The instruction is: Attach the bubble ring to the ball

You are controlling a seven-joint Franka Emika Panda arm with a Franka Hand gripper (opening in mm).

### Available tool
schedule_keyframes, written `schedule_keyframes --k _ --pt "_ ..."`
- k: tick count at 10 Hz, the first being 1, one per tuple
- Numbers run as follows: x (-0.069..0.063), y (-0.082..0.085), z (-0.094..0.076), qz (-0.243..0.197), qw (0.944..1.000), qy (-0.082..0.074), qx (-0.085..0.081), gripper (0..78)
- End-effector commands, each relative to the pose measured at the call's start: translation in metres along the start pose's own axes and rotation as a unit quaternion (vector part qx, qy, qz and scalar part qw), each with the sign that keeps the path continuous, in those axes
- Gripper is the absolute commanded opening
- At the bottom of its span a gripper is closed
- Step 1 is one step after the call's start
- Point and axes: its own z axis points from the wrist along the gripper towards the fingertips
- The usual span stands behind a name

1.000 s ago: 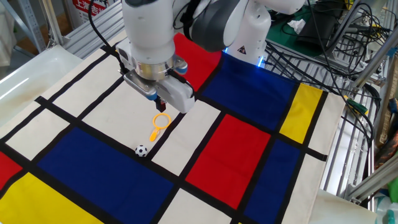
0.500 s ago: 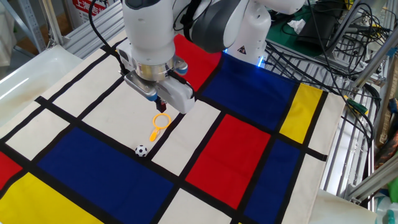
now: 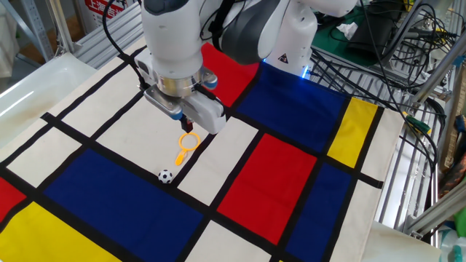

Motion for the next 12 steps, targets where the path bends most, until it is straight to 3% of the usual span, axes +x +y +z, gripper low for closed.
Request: schedule_keyframes --k 1,8,12 --pt "-0.008 -0.016 0.023 -0.018 0.9998 -0.01 0.002 0.0" --pt "-0.004 -0.016 0.044 -0.03 0.9994 -0.016 0.004 0.0" --pt "-0.001 -0.017 0.06 -0.04 0.9988 -0.029 0.005 0.0"
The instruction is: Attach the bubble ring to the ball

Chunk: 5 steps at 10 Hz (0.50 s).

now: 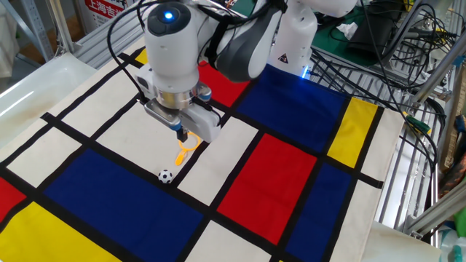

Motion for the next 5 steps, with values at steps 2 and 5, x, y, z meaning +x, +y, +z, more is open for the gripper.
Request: schedule_keyframes --k 2,5 --pt "0.003 -0.001 0.011 -0.009 0.9999 -0.01 0.001 0.0" --pt "0.005 -0.003 0.023 -0.01 0.9997 -0.023 0.001 0.0"
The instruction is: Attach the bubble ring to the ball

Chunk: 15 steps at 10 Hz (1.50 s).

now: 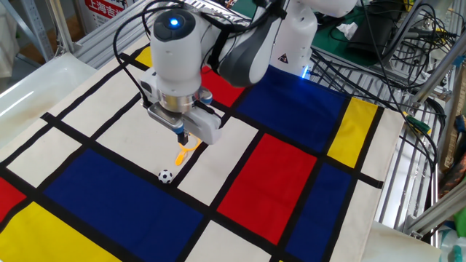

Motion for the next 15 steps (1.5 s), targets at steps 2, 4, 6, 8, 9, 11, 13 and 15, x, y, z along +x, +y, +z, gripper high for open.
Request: schedule_keyframes --k 2,4,6,8,9,11,13,15 --pt "0.004 -0.003 0.016 -0.006 0.9998 -0.019 -0.002 0.0" --pt "0.004 -0.004 0.02 -0.007 0.9998 -0.018 -0.003 0.0" --pt "0.005 -0.006 0.027 -0.007 0.9997 -0.021 -0.005 0.0" --pt "0.004 -0.008 0.034 -0.004 0.9996 -0.026 -0.005 0.0" --pt "0.004 -0.008 0.035 -0.003 0.9997 -0.026 -0.005 0.0" --pt "0.004 -0.008 0.035 0.002 0.9997 -0.025 -0.005 0.0" --pt "0.004 -0.008 0.035 0.002 0.9997 -0.025 -0.004 0.0" --pt "0.004 -0.008 0.035 0.003 0.9995 -0.031 0.003 0.0"
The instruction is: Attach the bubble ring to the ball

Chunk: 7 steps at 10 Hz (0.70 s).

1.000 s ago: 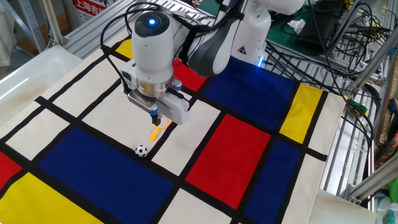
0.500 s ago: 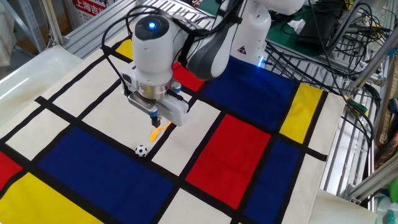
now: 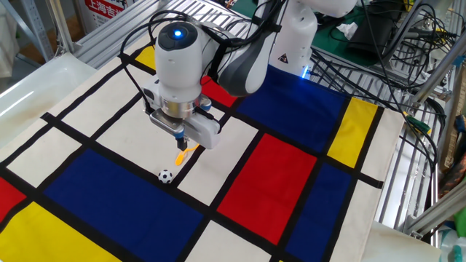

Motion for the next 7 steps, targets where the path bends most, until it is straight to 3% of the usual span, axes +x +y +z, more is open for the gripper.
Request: schedule_keyframes --k 1,4,5,7 --pt "-0.0015 -0.0016 -0.0005 0.01 0.9999 -0.008 0.009 0.0" --pt "-0.0015 -0.0016 -0.0005 0.013 0.9999 0.001 0.007 0.0" --pt "-0.0015 -0.0016 -0.0005 0.007 0.9998 0.019 0.009 0.0" --pt "-0.0015 -0.0016 -0.0005 0.008 0.9997 0.021 0.01 0.0"
